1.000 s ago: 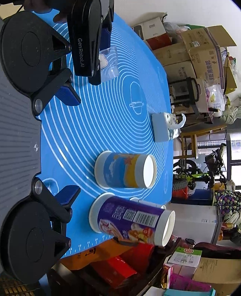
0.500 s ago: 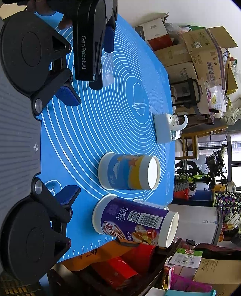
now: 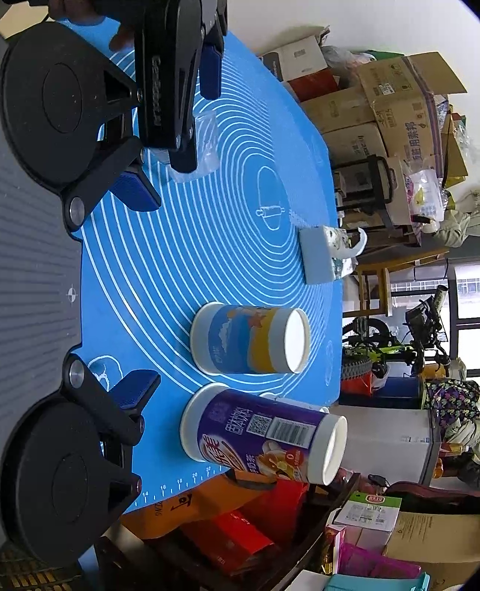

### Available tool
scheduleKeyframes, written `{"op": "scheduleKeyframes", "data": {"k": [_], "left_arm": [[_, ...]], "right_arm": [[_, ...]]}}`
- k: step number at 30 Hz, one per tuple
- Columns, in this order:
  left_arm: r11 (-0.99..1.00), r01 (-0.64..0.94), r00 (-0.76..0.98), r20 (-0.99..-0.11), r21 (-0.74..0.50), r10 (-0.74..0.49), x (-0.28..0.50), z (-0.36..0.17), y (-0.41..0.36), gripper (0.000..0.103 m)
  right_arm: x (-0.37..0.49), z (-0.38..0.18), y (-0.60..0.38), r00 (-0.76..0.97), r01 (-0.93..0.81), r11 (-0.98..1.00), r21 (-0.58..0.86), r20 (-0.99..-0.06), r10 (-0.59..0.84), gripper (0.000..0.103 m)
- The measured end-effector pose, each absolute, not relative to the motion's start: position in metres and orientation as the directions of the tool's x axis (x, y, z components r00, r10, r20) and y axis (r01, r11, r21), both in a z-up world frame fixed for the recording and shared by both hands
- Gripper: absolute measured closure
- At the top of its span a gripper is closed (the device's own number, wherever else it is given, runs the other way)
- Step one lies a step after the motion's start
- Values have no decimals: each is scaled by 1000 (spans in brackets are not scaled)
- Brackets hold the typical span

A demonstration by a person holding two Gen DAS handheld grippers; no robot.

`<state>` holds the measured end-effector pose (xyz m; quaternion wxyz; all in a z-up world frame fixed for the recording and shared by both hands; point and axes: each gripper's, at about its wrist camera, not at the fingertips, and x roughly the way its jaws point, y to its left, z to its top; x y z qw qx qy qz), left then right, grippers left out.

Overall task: Flip cup upside down
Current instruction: 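Open the left tool to release the cup while the right tool grasps it, then rotate the cup with the right tool so its rim faces down, lower onto mat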

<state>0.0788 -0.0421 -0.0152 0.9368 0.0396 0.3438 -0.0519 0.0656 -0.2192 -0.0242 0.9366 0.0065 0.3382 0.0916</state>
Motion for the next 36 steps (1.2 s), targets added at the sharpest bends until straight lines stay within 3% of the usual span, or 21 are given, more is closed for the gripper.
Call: {"op": "scheduleKeyframes", "data": {"k": [7,14,23,30,36], "left_arm": [[999,53,770,-636,-5,-44,60,7,-12,15],[999,-26,768,-638,42,46,52,9,23,11],[996,-83,741,-666,43,90,55,-9,55,10],[993,-113,743,-659,40,111,55,-14,68,10],[993,-111,750,-654,30,104,56,-14,71,10]], "right_arm": [[60,0,-216,754,-204,975,85,-622,212,10],[69,10,-203,716,-228,965,132,-649,258,10],[116,17,-186,586,-182,925,334,-718,375,13],[163,-4,-171,462,-58,877,477,-766,447,20],[182,-24,-156,364,0,869,495,-809,461,28]]}}
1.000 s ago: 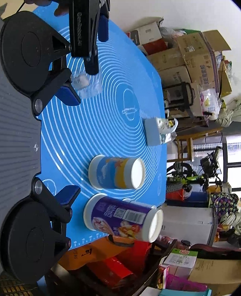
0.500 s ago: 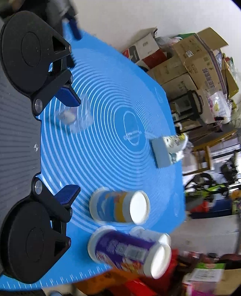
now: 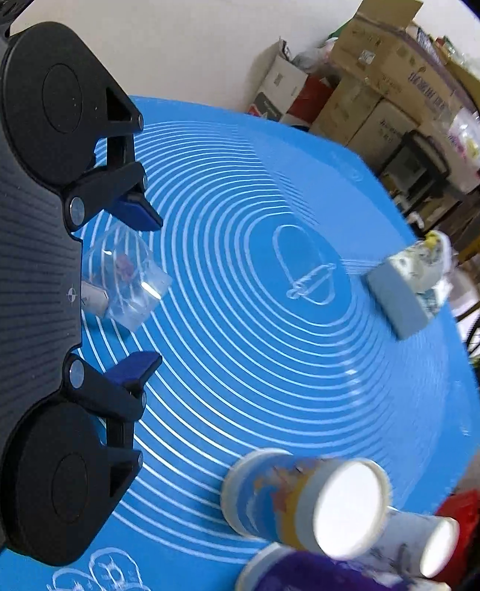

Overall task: Flip cup upside down
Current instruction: 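Rotate the cup with the right tool so its rim faces down, lower onto mat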

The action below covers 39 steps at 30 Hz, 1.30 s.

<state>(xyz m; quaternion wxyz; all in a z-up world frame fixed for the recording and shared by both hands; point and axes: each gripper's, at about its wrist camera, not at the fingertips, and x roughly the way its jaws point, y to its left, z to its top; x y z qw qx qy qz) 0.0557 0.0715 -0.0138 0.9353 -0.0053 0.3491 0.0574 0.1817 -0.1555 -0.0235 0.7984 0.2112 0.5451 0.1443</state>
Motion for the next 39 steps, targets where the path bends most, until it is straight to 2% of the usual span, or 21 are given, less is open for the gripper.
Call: {"op": "scheduleKeyframes", "data": {"k": [9,13,21,24,28,31,39], "left_arm": [[994,-109,752,-653,12,90,54,-16,72,10],[994,-107,751,-655,3,83,53,-17,72,10],[994,-110,755,-650,-4,81,51,-15,74,10],[994,-107,758,-647,2,83,50,-14,72,10],[994,-105,760,-644,7,85,50,-15,69,10],[995,-100,761,-644,7,80,49,-15,66,10],[996,-89,762,-644,7,72,42,-18,61,10]], "right_arm": [[190,-37,-155,276,81,830,552,-813,513,28],[185,-36,-154,288,64,820,568,-798,530,38],[174,-24,-146,385,-24,834,552,-765,517,41],[171,-12,-139,482,-86,885,457,-759,439,42],[157,-5,-118,653,-207,964,167,-710,263,42],[140,-12,-106,739,-263,965,-4,-643,199,42],[114,-27,-111,782,-291,955,-50,-588,207,43]]}}
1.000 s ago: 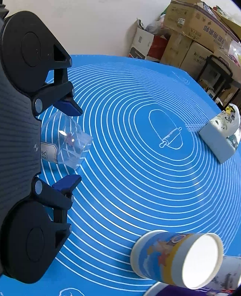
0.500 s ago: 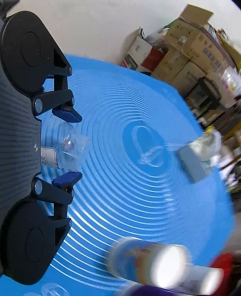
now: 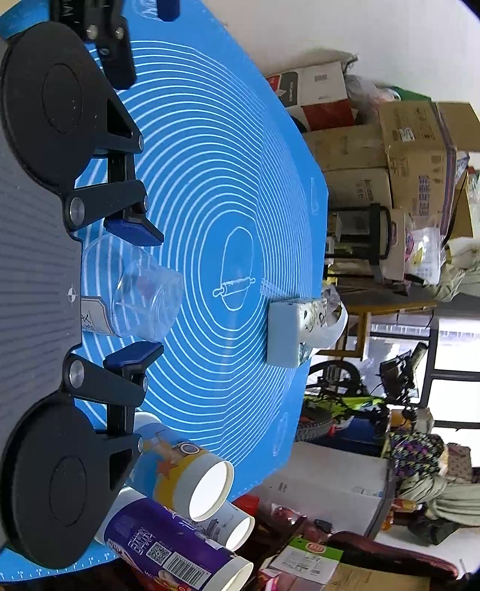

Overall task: Flip cup upside down
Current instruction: 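Rotate the cup with the right tool so its rim faces down, lower onto mat, then open the right tool and pull it back from the cup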

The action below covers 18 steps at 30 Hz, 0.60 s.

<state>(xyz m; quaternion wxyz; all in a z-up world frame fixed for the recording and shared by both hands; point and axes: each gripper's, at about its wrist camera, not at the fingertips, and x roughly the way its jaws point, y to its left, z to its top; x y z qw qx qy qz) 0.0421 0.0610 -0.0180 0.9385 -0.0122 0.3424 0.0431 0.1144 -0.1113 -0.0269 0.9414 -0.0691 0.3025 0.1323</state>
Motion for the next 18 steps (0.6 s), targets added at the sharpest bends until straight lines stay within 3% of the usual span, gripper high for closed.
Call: {"op": "scheduleKeyframes", "data": {"k": [8,13,18], "left_arm": [[996,-91,764,-641,5,73,36,-17,55,10],[996,-89,767,-637,11,76,34,-13,52,10],[997,-80,773,-631,2,63,30,-10,48,10]], "right_arm": [[100,-31,-110,794,-313,945,-92,-572,207,41],[92,-26,-111,804,-328,939,-106,-554,218,24],[81,-16,-121,801,-341,937,-78,-545,246,18]]}}
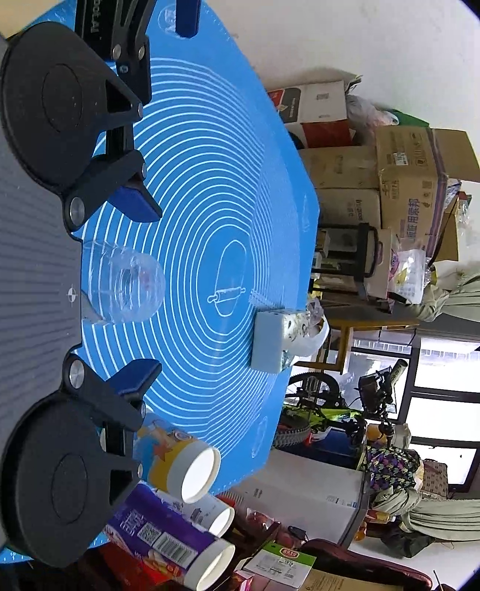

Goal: Flip cup upside down

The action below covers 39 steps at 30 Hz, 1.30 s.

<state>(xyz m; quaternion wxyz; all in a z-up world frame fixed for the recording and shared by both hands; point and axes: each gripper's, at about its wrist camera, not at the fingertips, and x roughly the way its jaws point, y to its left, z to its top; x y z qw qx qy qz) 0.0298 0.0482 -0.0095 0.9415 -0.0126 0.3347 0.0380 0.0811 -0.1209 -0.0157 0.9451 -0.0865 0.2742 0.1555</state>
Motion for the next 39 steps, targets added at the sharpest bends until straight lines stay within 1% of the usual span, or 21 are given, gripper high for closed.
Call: {"op": "scheduleKeyframes", "data": {"k": [2,4,6,10,13,21,39], "left_arm": [[997,-74,776,-628,0,58,26,-7,44,10],[997,-77,784,-618,2,62,21,-5,40,10],[998,-65,786,-616,-1,50,16,-4,35,10],[999,-44,789,-614,-13,27,5,-4,22,10],[999,-25,785,-620,-23,5,-4,-4,12,10],[999,33,775,-631,-20,-38,-17,-6,-14,10],[999,52,772,-635,6,-36,-26,-7,-29,10]], "right_arm": [[74,-10,-130,799,-343,938,-58,-543,258,15],[65,-5,-141,798,-339,940,-38,-542,265,9],[53,-2,-155,795,-335,942,-18,-542,272,8],[35,-3,-178,782,-319,948,-3,-566,262,8],[21,-6,-189,773,-316,949,-18,-584,247,8],[-7,-12,-202,766,-304,953,-9,-597,239,8],[-16,-10,-231,770,-258,966,21,-600,218,8]]}}
